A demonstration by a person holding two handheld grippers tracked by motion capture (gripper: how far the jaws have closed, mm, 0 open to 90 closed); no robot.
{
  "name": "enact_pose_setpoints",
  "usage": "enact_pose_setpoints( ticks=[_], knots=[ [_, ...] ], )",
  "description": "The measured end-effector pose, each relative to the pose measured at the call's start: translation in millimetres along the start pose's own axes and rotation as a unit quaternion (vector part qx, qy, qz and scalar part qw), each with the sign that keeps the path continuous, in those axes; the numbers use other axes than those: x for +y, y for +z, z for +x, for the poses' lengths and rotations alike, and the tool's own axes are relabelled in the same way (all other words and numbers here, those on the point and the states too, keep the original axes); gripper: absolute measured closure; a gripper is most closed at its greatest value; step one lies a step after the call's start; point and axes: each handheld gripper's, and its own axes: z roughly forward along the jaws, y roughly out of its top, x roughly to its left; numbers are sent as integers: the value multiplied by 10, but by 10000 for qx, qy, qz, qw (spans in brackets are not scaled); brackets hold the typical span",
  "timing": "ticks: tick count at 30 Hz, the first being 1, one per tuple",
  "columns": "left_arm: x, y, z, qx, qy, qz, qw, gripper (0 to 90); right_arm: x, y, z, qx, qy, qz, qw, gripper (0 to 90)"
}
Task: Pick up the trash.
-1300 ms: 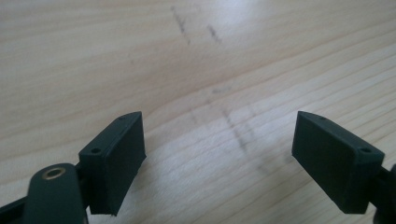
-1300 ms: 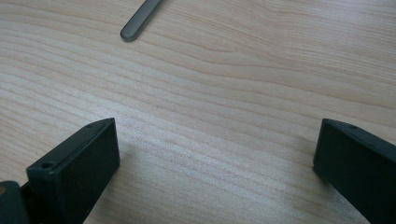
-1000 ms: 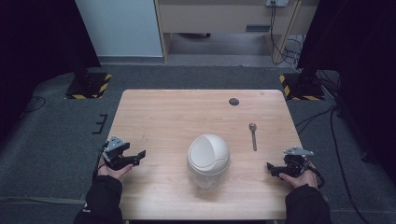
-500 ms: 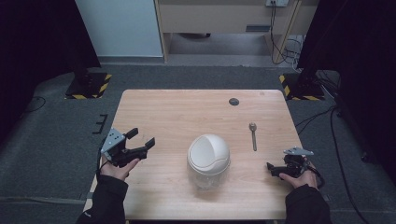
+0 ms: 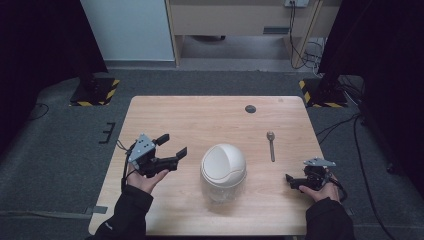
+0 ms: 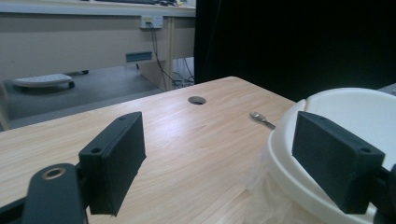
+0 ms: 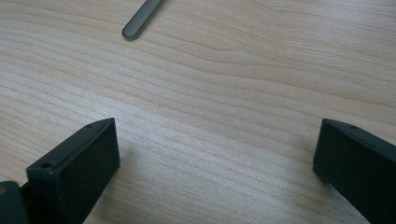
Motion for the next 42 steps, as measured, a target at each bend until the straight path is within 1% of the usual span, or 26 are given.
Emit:
enact_pose_setpoints(
  ticks=[3, 5, 6, 8, 13, 16, 17, 18, 20, 22, 23, 24, 25, 26, 27, 31, 34, 35, 38, 39, 40, 42],
  knots=[
    [24, 93, -92, -146, 42, 11, 9999, 167, 0, 0, 0, 0, -1, -1, 10000, 7],
    [29, 121, -116, -178, 52, 17, 9998, 166, 0, 0, 0, 0, 0, 0, 10000, 7],
    [33, 175, -161, -225, 45, 20, 9997, 165, 0, 0, 0, -1, -1, 0, 10000, 7],
    [32, 222, -194, -275, 74, 50, 9996, 163, -1, -2, 4, 9, 12, 1, 10000, 7],
    [-2, 375, -302, -467, 95, 193, 9987, 154, -1, -2, 5, 10, 14, -1, 10000, 7],
    [-34, 438, -360, -555, 134, 299, 9979, 153, -1, -1, 4, 7, 9, -3, 10000, 7],
    [-34, 438, -360, -555, 134, 299, 9979, 153, -1, -1, 4, 7, 9, -3, 10000, 7],
    [-61, 480, -401, -614, 159, 376, 9973, 153, -2, -2, 4, 6, 1, -1, 10000, 7],
    [-72, 497, -416, -635, 148, 386, 9971, 147, -2, -2, 4, 7, 0, -1, 10000, 7],
    [-110, 558, -446, -635, 204, 559, 9962, 148, -2, -2, 4, 7, 0, -2, 10000, 7],
    [-110, 558, -446, -635, 204, 559, 9962, 148, -2, -2, 4, 7, 0, -2, 10000, 7],
    [-144, 595, -459, -608, 179, 654, 9958, 144, -2, -2, 4, 7, -1, -1, 10000, 7],
    [-144, 595, -459, -608, 179, 654, 9958, 149, -2, -2, 4, 7, -1, -1, 10000, 7],
    [-173, 625, -465, -598, 194, 761, 9951, 149, -2, -2, 4, 7, -1, -1, 10000, 7],
    [-185, 637, -467, -590, 208, 803, 9948, 149, -2, -2, 4, 7, -2, 0, 10000, 7],
    [-227, 652, -455, -564, 216, 935, 9938, 149, -2, -2, 4, 7, -1, -2, 10000, 7],
    [-243, 631, -444, -565, 205, 956, 9936, 146, -2, -2, 5, 11, -2, -1, 10000, 7],
    [-244, 607, -434, -571, 169, 924, 9939, 147, -2, -3, 5, 12, -2, 0, 10000, 8],
    [-224, 532, -402, -553, 163, 843, 9948, 147, -3, -5, 4, 16, -15, -2, 10000, 11],
    [-224, 532, -402, -553, 163, 843, 9948, 148, -3, -5, 4, 16, -15, -2, 10000, 11],
    [-205, 480, -383, -555, 131, 749, 9956, 148, -6, -10, 4, 34, -11, -18, 10000, 23],
    [-177, 407, -353, -488, 166, 652, 9965, 148, -11, -17, -1, 24, 15, -47, 10000, 45]
  ],
)
